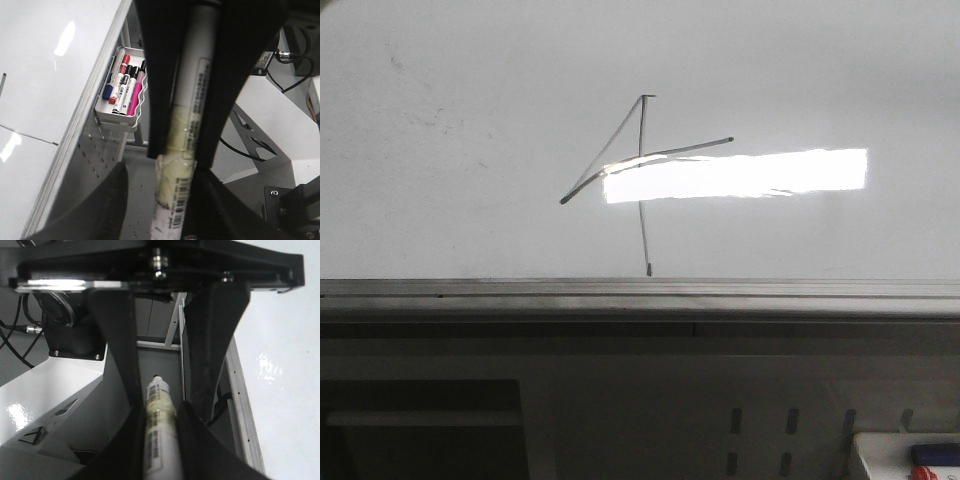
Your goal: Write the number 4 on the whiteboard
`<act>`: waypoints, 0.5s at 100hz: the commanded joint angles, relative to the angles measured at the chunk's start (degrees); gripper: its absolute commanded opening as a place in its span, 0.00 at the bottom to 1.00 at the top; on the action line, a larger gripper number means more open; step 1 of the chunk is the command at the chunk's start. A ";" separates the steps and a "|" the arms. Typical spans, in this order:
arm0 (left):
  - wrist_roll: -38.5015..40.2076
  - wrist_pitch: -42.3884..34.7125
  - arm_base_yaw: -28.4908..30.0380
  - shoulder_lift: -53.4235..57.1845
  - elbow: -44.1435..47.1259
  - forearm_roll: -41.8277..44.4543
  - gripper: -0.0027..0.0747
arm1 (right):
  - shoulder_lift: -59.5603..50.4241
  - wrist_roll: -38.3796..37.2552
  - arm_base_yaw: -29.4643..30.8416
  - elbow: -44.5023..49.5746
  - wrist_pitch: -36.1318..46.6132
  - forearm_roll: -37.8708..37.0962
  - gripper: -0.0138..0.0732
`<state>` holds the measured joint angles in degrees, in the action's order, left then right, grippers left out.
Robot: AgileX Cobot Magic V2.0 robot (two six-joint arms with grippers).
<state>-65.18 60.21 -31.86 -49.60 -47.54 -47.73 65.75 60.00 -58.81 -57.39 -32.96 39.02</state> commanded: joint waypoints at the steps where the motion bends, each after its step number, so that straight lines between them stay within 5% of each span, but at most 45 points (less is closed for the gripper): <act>1: -0.22 -1.40 -0.60 0.14 -2.01 -3.66 0.28 | -0.90 0.74 -0.28 -2.05 2.85 1.24 0.08; 33: -0.22 -1.30 -0.60 0.14 -2.01 -3.75 0.01 | -1.00 0.74 -0.41 -2.05 2.71 3.25 0.08; 50: -0.22 -1.30 -0.60 0.14 -2.01 -3.75 0.01 | -1.00 0.74 -0.41 -2.05 4.52 4.19 0.13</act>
<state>-66.36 61.44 -32.20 -49.60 -47.54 -47.96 65.75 60.11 -59.05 -57.39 -33.15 40.23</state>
